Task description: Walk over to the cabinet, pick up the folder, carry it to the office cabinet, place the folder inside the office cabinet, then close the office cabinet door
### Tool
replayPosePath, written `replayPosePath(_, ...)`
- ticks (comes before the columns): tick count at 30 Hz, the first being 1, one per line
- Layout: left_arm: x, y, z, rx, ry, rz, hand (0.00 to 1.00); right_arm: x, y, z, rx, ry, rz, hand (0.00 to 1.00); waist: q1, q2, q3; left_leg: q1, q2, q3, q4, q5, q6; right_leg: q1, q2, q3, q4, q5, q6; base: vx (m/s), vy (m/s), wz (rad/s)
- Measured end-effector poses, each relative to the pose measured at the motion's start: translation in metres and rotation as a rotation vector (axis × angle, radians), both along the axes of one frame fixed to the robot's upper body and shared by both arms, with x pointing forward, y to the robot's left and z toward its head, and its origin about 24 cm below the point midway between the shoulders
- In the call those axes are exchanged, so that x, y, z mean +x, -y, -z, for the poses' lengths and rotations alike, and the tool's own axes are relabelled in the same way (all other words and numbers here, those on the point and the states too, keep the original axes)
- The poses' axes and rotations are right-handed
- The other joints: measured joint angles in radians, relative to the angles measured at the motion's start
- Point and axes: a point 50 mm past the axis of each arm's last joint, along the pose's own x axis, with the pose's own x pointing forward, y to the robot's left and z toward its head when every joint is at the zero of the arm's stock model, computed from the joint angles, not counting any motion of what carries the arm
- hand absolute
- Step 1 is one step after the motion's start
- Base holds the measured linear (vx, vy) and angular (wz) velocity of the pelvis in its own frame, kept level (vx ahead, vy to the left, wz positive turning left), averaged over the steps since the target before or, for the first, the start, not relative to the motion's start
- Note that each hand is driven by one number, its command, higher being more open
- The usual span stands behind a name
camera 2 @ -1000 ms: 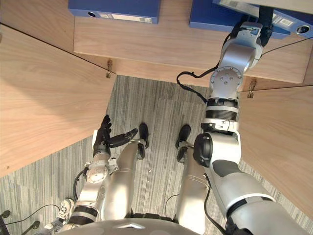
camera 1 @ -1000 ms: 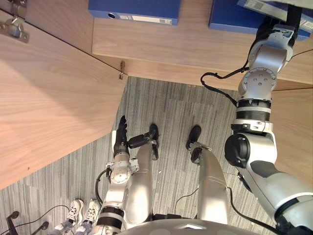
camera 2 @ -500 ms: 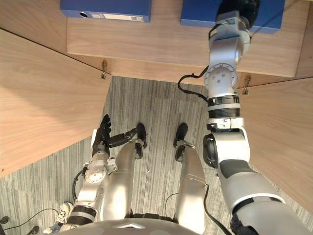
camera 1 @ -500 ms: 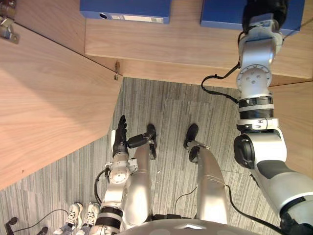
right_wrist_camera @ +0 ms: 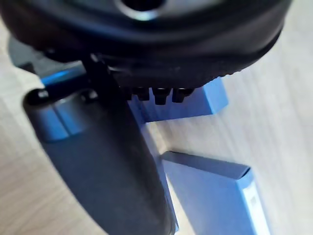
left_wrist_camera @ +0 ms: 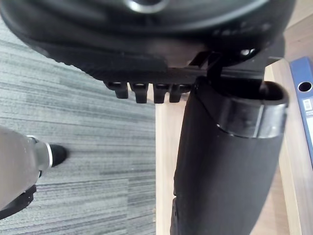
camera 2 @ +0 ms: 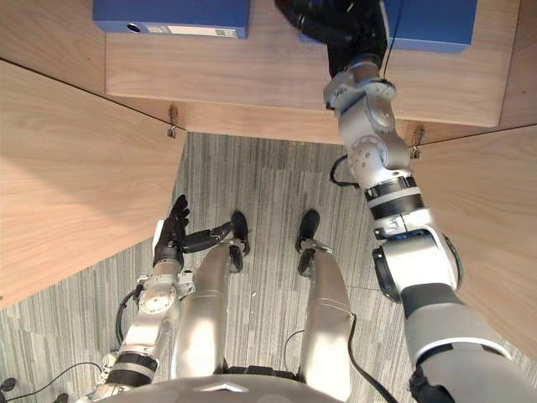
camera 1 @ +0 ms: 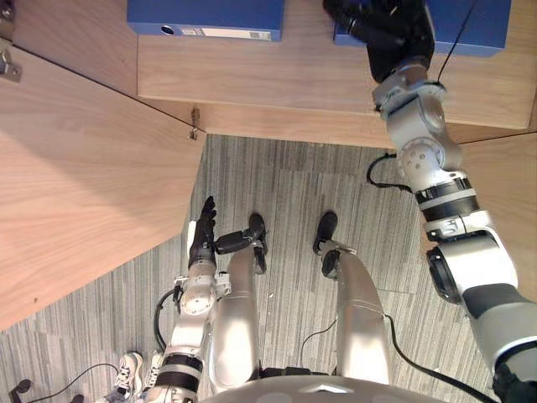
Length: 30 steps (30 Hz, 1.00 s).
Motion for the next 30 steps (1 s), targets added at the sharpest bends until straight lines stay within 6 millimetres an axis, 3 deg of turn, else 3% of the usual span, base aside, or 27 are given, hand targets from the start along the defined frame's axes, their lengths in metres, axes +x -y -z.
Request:
replayPosePath(5,0.0,-0.004,-0.001,0.017,-0.001,0.016,1.0,-0.001,0.007,0.008,-0.099,-0.005,-0.022,1.0,-0.009,-0.003,0.001,0.0,0.007,0.006,0.004,-0.003,0.003,0.002,0.008,0.006,-0.011,0.009,0.002,-0.02,0.013,-0.07)
replayPosePath(8,0.0,-0.009,-0.001,0.038,-0.002,0.028,1.0,-0.003,0.011,0.015,-0.189,-0.009,-0.036,1.0,-0.009,-0.017,0.002,0.004,0.014,0.01,0.003,-0.005,0.003,0.006,0.016,0.01,-0.018,0.013,0.001,-0.02,-0.001,-0.08)
replayPosePath(10,0.0,-0.012,-0.002,0.05,-0.003,0.041,1.0,-0.005,0.018,0.03,-0.265,-0.043,-0.057,1.0,-0.009,-0.03,0.002,0.005,0.017,0.01,0.003,-0.005,0.003,0.007,0.018,0.01,-0.018,0.013,0.001,0.0,0.0,0.0)
replayPosePath(15,0.0,-0.018,-0.003,0.074,-0.007,0.069,1.0,-0.017,0.026,0.045,-0.438,-0.049,-0.135,1.0,-0.012,-0.043,0.0,0.008,0.018,0.012,0.001,-0.005,0.003,0.008,0.019,0.011,-0.017,0.013,0.001,0.0,0.0,0.0)
replayPosePath(18,0.0,-0.021,-0.004,0.087,-0.005,0.087,1.0,-0.024,0.026,0.071,-0.577,-0.122,-0.222,1.0,-0.01,-0.052,0.001,0.008,0.018,0.012,0.0,-0.005,0.003,0.008,0.019,0.011,-0.017,0.013,0.001,0.0,0.0,0.0)
replayPosePath(24,-0.002,-0.025,-0.004,0.104,-0.005,0.123,1.0,-0.036,0.034,0.09,-0.756,-0.167,-0.296,1.0,0.001,-0.061,0.0,0.014,0.018,0.018,-0.001,-0.006,0.003,0.011,0.018,0.013,-0.014,0.012,0.001,-0.01,0.004,0.0)
replayPosePath(30,-0.004,-0.025,-0.003,0.103,-0.012,0.137,1.0,-0.051,0.036,0.116,-0.836,-0.226,-0.364,1.0,0.012,-0.065,-0.002,0.019,0.018,0.024,-0.005,-0.005,0.003,0.013,0.017,0.015,-0.015,0.012,0.001,0.0,0.0,0.0)
